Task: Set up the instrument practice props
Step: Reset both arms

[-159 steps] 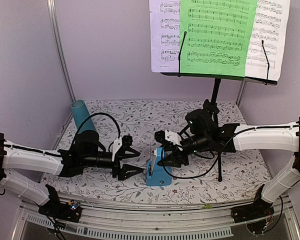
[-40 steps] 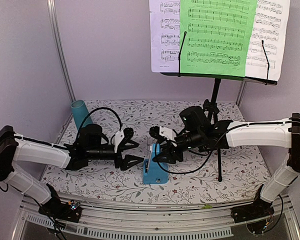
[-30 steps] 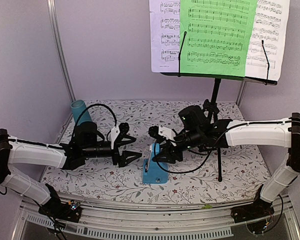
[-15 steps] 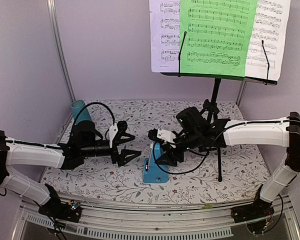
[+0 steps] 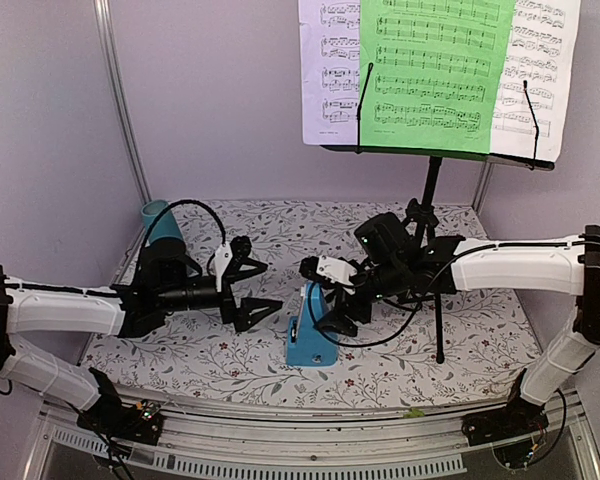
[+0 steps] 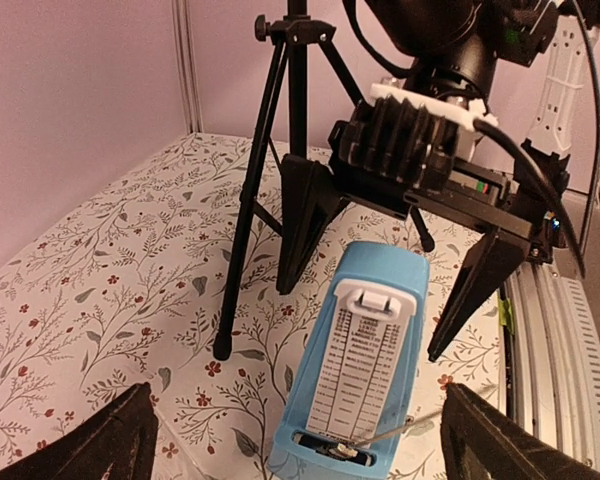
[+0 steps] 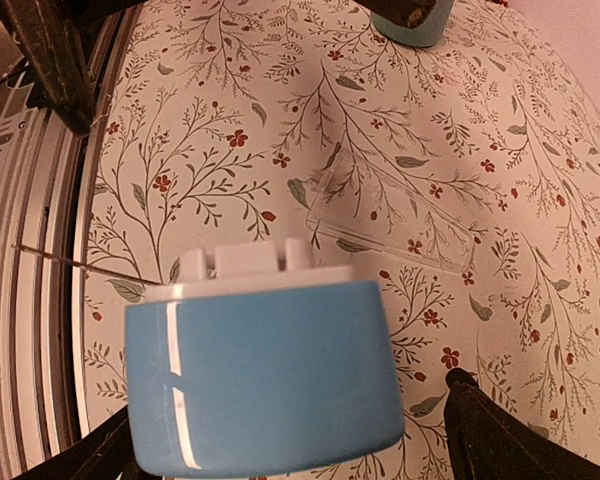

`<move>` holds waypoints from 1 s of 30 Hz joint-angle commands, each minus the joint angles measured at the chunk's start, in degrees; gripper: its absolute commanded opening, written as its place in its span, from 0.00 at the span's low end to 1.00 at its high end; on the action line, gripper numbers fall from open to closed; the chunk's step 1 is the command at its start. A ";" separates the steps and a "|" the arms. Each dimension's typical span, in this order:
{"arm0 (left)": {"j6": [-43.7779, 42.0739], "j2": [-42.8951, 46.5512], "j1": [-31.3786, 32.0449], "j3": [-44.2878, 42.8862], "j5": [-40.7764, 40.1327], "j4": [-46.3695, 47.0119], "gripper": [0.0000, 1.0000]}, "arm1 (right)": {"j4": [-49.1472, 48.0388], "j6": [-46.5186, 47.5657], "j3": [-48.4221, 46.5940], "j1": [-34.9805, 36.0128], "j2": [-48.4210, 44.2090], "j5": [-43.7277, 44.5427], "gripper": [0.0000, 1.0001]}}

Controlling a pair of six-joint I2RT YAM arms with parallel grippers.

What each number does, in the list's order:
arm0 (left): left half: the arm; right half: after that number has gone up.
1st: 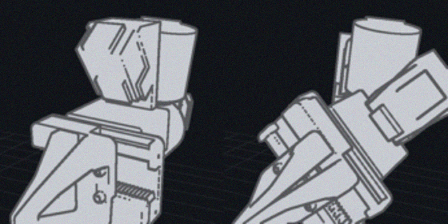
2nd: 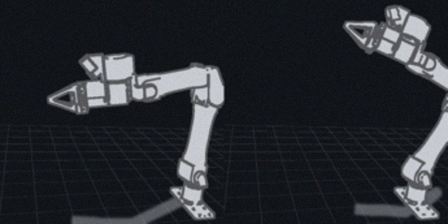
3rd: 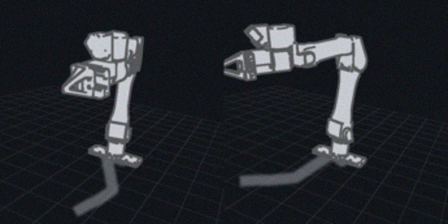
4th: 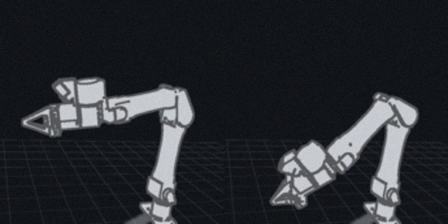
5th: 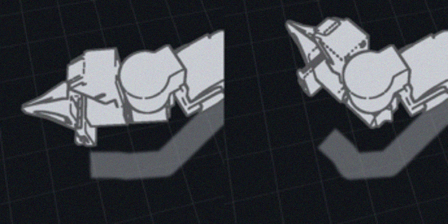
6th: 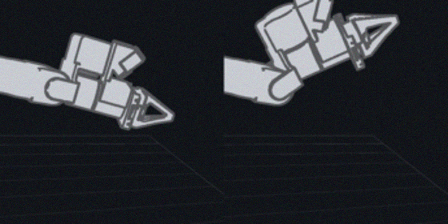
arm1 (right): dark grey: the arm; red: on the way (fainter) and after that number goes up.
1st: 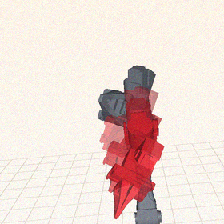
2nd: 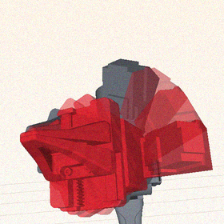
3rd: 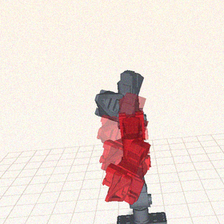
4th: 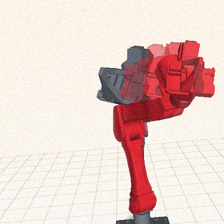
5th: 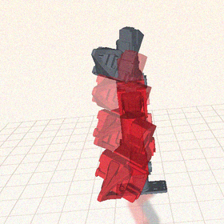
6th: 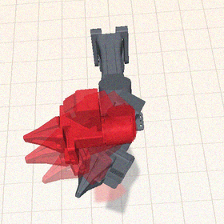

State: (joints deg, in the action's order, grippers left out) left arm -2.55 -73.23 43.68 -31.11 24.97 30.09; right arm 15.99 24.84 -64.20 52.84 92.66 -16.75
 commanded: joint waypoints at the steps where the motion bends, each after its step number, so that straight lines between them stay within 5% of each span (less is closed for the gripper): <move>1: -0.26 1.62 -0.79 -1.88 0.08 -0.97 0.99 | 0.36 -0.57 0.42 -0.15 -3.89 1.49 0.99; 15: 2.80 7.73 -0.97 -2.68 -3.04 -3.19 1.00 | -0.08 -4.05 5.72 -1.02 -15.73 1.29 0.99; 30: 9.03 19.37 -1.06 -1.67 -19.64 -11.35 0.99 | 0.13 -15.75 16.48 -3.86 -37.80 13.27 0.99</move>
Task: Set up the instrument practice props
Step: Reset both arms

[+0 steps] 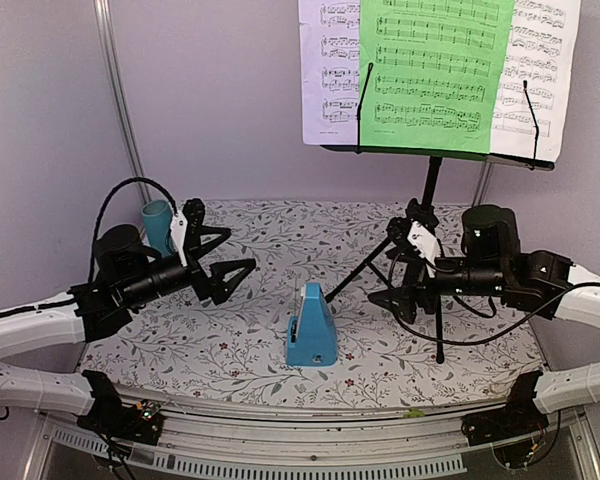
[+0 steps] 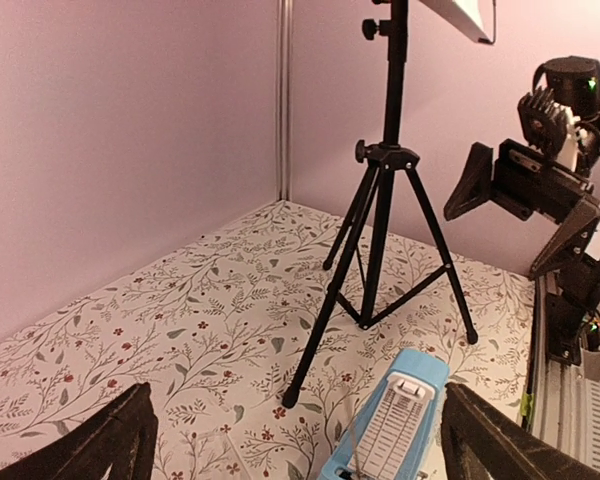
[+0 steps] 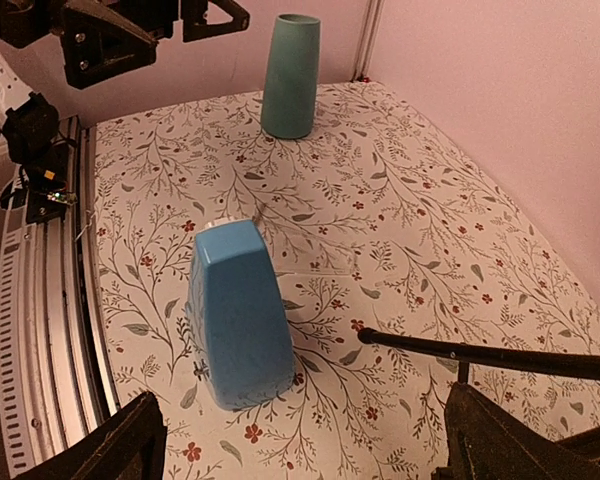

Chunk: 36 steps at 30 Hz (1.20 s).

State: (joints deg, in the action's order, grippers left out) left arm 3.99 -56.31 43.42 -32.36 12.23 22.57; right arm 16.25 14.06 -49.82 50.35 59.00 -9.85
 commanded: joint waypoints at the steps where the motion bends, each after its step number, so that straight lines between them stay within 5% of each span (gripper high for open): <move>1: 2.78 3.69 -0.79 -0.17 -8.40 -4.47 1.00 | 0.08 -6.08 2.48 -2.06 -5.35 7.28 0.99; 14: 7.04 11.78 -1.48 -0.30 -24.54 -16.00 0.99 | 2.44 -18.84 9.68 -15.38 -21.51 17.40 0.99; 26: 12.28 13.96 -11.17 0.27 -22.17 -19.63 0.99 | 0.60 -23.65 12.08 -42.12 -18.13 9.92 0.99; 36: 14.73 11.80 -25.58 3.18 -18.47 -16.93 0.99 | -22.43 -21.35 18.26 -50.11 -8.90 12.36 0.99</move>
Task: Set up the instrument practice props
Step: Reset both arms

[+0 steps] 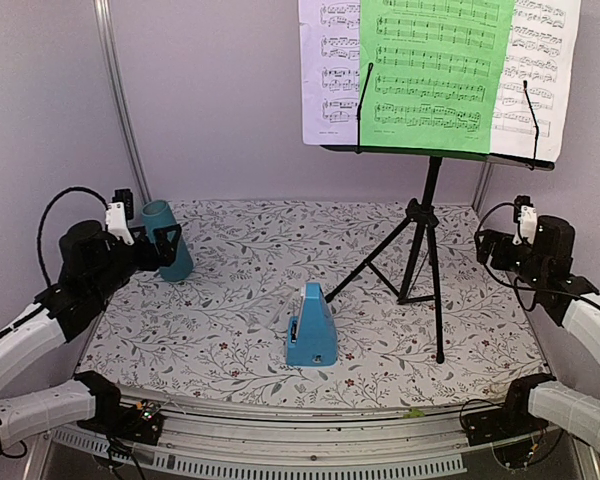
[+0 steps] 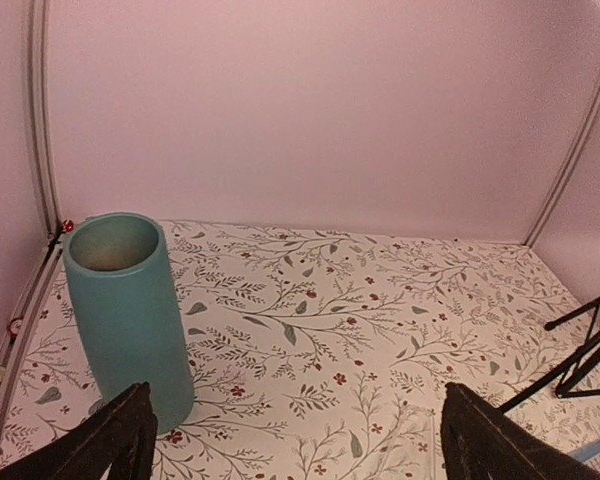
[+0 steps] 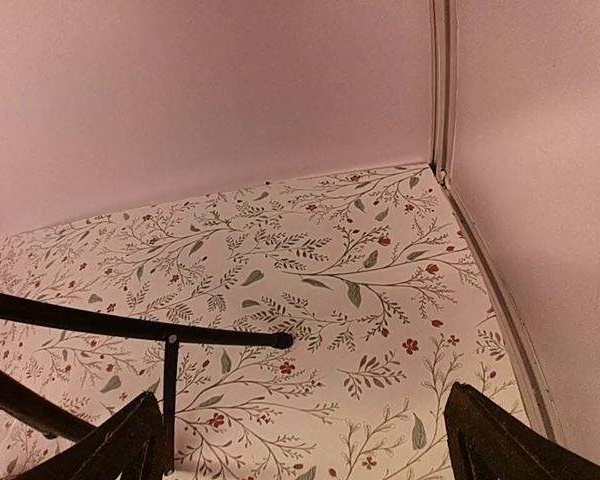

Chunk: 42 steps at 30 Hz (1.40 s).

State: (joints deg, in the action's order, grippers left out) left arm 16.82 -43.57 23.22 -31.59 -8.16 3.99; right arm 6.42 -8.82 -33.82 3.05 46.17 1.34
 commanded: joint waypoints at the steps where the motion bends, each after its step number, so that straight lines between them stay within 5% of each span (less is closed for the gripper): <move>1: 2.44 -1.17 -7.45 3.00 4.14 2.54 0.99 | -15.44 1.41 2.69 -4.47 5.17 0.79 0.99; 8: 2.31 -5.42 -15.63 5.09 4.17 8.16 0.99 | -37.10 3.33 10.85 -7.60 16.27 5.96 0.99; 23: -9.09 -21.50 -16.67 11.50 -10.84 34.27 0.99 | -82.03 3.63 23.16 -7.60 37.10 0.70 0.99; 28: -12.59 -26.77 -17.66 13.73 -10.56 44.24 0.99 | -87.33 4.70 23.12 -7.50 41.87 -3.91 0.99; 42: -16.28 -42.34 -22.87 18.43 -2.28 69.06 0.99 | -83.28 5.47 21.34 -7.41 41.86 -6.14 0.99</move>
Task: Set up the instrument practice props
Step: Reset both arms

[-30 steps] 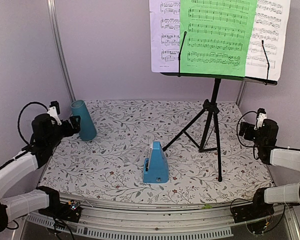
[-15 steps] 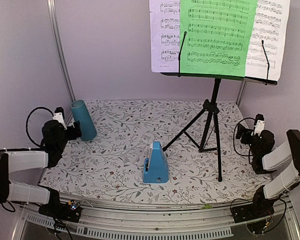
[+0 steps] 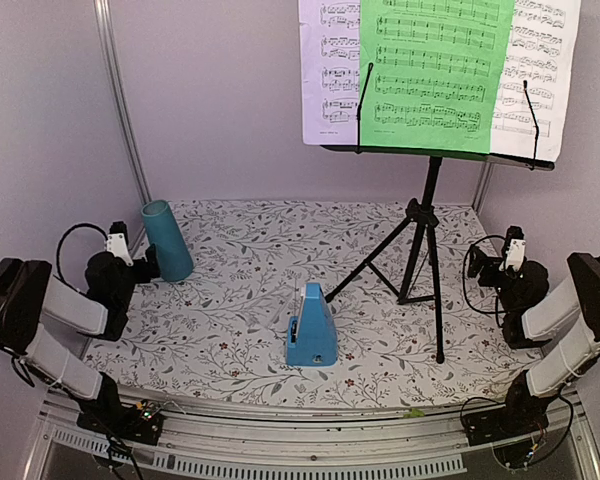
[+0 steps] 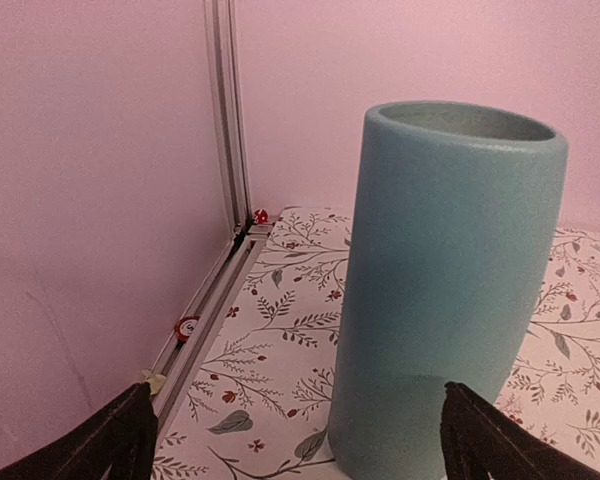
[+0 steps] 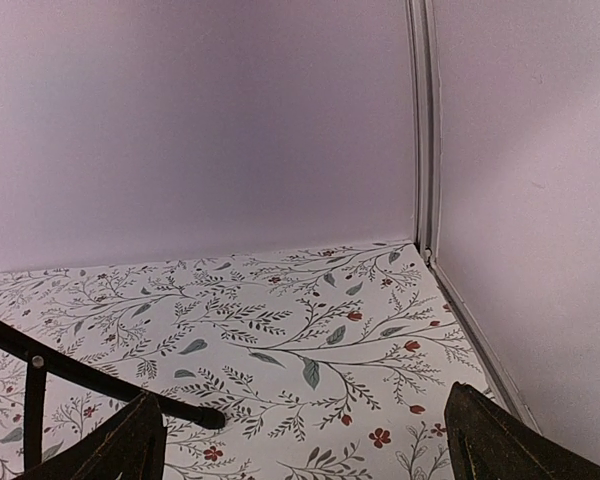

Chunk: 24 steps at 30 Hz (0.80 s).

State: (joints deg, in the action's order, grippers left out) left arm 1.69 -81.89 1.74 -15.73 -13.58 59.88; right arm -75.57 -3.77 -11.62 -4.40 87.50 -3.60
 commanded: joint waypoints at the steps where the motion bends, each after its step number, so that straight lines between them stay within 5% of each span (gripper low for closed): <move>1: -1.27 -5.37 -1.39 3.09 3.65 15.46 0.99 | -1.19 0.43 -0.92 0.01 0.53 -1.23 0.99; 11: -4.27 -6.85 -1.83 0.70 12.99 12.51 1.00 | -0.58 0.45 -1.29 0.02 0.56 -1.74 0.99; 16: -4.29 -6.87 -1.91 0.61 13.41 12.37 0.99 | 3.25 2.83 -3.65 0.01 0.99 -9.54 0.99; 24: -4.33 -6.69 -1.91 0.88 13.24 12.79 0.99 | 3.54 4.83 -3.67 -0.04 0.84 -9.94 0.99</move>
State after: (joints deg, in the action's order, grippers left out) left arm -1.96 -88.20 0.47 -14.33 -1.06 72.14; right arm -72.99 -0.05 -14.68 -4.40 87.70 -11.77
